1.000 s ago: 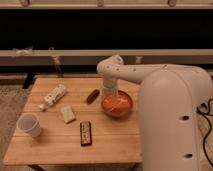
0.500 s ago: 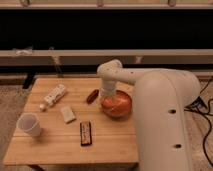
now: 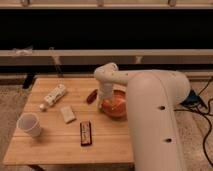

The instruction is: Push the ceramic bowl across the table

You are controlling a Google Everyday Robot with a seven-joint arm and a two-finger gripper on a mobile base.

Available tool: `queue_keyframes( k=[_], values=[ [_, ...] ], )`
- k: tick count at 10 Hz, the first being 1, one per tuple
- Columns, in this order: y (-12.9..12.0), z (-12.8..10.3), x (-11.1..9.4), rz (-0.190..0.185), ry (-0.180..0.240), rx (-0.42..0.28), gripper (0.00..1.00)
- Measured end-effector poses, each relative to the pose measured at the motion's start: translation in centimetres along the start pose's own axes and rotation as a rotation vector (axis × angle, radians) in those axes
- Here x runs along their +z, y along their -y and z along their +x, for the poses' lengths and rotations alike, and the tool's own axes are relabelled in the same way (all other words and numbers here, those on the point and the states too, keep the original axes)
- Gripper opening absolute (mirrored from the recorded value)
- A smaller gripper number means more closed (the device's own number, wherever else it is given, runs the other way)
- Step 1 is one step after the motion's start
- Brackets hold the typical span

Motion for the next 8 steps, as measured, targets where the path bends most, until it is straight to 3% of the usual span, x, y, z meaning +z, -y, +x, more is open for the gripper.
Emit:
queue_keyframes(
  k=[1,3,5,8],
  values=[
    [0.0,0.0,0.2,0.005,-0.004,0.002,0.54],
    [1.4,0.6,0.2,0.013,-0.009,0.037,0.19],
    [2.7,0.3,-0.5,0.021,0.008,0.059,0.02],
    [4.0,-1.1,-1.5,0.053,0.036,0.054,0.0]
  ],
)
